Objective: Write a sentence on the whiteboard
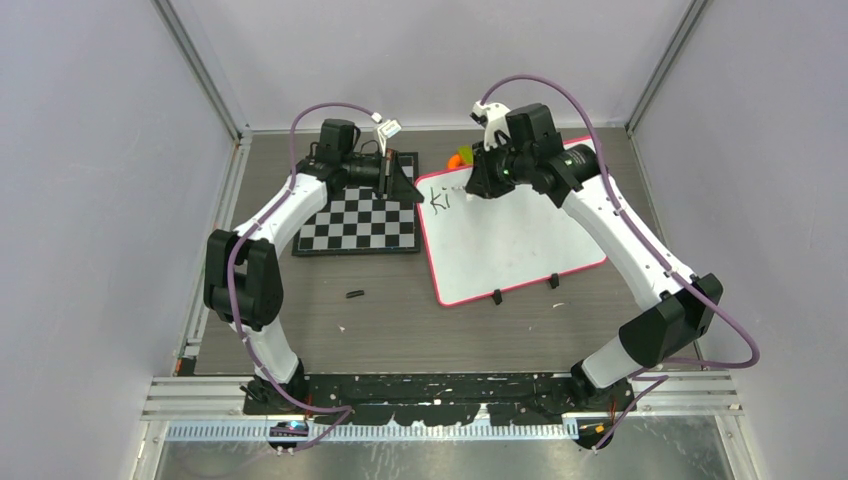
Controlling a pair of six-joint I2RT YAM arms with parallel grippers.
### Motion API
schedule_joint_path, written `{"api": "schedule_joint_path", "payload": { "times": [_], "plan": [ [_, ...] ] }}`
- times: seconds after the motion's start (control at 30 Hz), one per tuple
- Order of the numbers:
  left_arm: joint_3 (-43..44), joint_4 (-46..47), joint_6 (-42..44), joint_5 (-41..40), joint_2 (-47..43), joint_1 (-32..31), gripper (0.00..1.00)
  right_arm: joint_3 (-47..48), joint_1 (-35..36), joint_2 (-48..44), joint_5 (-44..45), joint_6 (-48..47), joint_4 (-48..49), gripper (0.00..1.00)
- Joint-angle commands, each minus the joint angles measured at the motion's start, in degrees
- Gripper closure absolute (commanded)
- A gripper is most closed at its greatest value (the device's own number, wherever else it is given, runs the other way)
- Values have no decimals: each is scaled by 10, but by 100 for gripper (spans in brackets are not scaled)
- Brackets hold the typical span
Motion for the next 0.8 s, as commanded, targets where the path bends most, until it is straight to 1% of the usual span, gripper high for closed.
{"api": "schedule_joint_path", "payload": {
  "times": [0.0,0.17,0.27,0.77],
  "plan": [
    [6,-1,8,15,-19,-8,100,-17,-2,-2,-2,-6,14,100],
    [4,-2,10,14,-21,-8,100,-61,-2,-23,-6,6,30,100],
    [3,-2,10,14,-21,-8,100,-66,-1,-28,-6,8,31,100],
    [4,-1,8,13,-25,-9,100,7,-10,4,22,-3,31,100]
  ]
}}
